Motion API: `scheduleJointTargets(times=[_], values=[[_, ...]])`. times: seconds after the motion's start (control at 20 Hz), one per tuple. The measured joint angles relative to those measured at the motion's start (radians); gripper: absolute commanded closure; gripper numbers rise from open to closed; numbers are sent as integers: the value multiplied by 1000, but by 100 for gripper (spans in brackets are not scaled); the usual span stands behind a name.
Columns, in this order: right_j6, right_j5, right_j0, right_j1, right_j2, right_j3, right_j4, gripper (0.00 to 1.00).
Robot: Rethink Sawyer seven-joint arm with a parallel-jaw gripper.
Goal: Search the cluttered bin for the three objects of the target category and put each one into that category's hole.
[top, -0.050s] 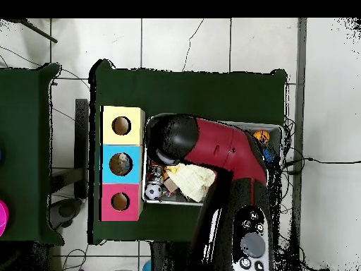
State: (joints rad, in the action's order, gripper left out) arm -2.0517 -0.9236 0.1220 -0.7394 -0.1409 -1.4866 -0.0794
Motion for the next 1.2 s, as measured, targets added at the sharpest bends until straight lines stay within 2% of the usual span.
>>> scheduleJointTargets(times=[0.75,1.2], values=[[0,14,144,-14,63,-22,80,0],[2,14,251,17,115,39,151,0]])
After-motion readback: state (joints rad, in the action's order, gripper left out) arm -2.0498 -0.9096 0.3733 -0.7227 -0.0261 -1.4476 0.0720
